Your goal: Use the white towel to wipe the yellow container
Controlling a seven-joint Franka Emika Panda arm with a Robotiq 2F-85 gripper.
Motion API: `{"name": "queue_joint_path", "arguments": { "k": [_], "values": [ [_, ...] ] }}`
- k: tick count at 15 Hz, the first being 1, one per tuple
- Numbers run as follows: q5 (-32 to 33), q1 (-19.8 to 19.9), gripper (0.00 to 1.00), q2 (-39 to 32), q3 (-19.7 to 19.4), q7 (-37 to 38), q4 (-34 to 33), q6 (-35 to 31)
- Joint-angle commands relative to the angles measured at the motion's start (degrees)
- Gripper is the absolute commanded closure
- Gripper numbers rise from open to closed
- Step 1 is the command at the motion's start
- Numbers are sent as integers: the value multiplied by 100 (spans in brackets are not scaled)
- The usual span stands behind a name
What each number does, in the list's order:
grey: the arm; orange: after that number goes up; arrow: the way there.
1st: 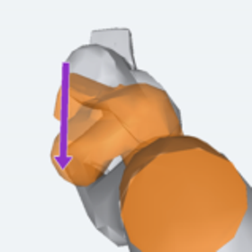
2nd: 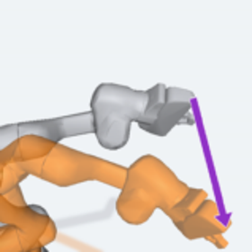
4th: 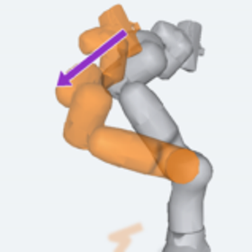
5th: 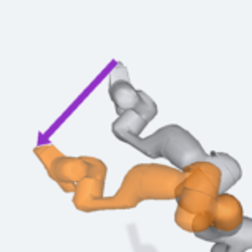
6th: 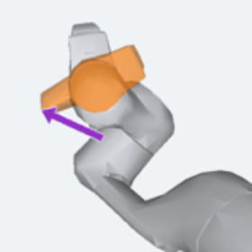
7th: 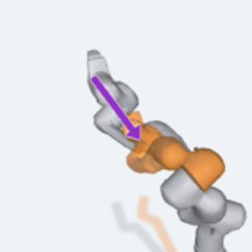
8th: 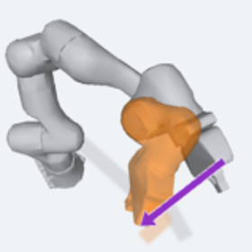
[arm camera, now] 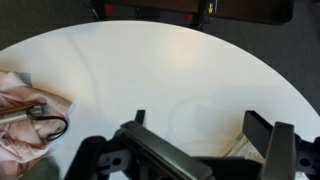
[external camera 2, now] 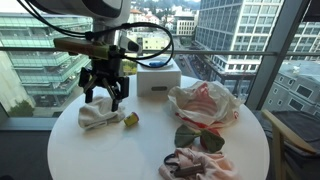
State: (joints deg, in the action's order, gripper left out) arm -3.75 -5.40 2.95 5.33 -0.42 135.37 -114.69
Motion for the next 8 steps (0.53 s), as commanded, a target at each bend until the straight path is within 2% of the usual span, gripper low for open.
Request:
{"name": "queue_joint_path", "arguments": {
  "k": [1, 5, 8],
  "values": [
    [53, -231, 0, -733, 252, 316, -685, -176],
    [383, -446, 0, -1548, 391, 458, -1276, -498],
    [384, -522, 0, -2064, 404, 288, -1518, -894]
  ]
}}
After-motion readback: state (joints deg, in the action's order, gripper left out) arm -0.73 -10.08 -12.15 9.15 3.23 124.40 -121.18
